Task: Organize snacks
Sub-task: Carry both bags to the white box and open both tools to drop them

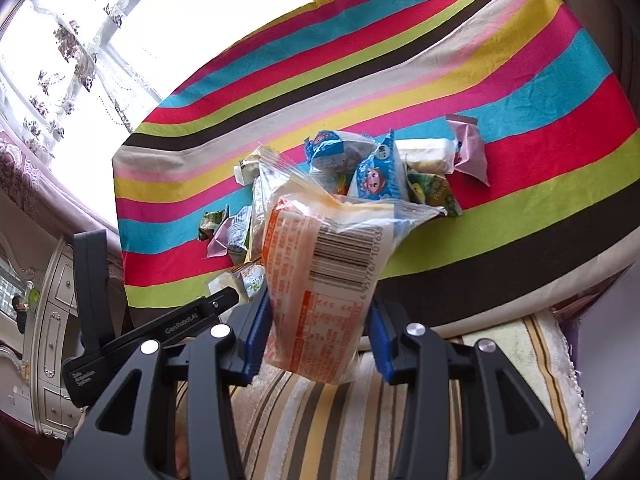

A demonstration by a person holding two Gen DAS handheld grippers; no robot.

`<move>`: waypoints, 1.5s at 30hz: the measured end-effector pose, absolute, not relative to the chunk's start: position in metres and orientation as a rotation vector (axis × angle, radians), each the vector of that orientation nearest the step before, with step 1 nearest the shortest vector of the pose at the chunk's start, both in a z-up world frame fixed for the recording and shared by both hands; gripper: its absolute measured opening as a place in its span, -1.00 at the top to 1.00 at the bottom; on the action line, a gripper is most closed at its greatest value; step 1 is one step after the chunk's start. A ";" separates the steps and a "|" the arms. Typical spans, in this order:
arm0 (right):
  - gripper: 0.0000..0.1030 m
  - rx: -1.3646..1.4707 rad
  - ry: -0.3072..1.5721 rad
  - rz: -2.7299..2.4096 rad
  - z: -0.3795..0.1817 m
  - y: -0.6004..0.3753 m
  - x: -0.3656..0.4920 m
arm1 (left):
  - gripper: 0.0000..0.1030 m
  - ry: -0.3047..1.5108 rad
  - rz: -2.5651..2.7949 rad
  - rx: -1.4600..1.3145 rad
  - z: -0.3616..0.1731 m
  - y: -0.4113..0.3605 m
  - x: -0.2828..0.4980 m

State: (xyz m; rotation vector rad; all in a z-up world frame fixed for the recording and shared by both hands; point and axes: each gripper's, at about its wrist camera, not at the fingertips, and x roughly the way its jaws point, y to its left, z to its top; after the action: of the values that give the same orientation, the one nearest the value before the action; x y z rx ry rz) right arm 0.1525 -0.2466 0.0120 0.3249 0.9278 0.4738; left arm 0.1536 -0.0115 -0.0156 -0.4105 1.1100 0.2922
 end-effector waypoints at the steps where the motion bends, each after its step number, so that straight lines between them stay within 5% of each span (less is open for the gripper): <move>1: 0.15 0.331 0.920 0.467 0.015 -0.254 0.151 | 0.03 1.119 0.303 -0.393 -0.017 -0.014 0.156; 5: 0.16 0.371 0.899 0.437 0.024 -0.286 0.146 | 0.02 1.179 0.315 -0.309 -0.026 -0.029 0.171; 7: 0.16 0.384 0.885 0.411 0.028 -0.302 0.144 | 0.26 1.175 0.335 -0.287 -0.026 -0.032 0.172; 10: 0.16 0.399 0.867 0.365 0.031 -0.329 0.142 | 0.36 1.156 0.368 -0.313 -0.023 -0.028 0.165; 23: 0.16 0.413 0.876 0.155 0.008 -0.424 0.132 | 0.37 0.930 0.393 -0.344 0.033 -0.026 0.124; 31: 0.16 0.271 0.898 -0.020 -0.014 -0.460 0.121 | 0.36 0.912 -0.046 -0.301 0.061 -0.141 0.134; 45: 0.15 0.243 0.994 -0.157 -0.064 -0.510 0.102 | 0.36 1.184 -0.577 -0.182 0.008 -0.330 0.145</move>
State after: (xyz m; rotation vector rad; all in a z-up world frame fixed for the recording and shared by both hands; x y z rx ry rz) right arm 0.1017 -0.5100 -0.0643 0.2429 0.9940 -0.1567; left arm 0.1447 -0.3301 0.0083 -0.1815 1.1842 -0.5768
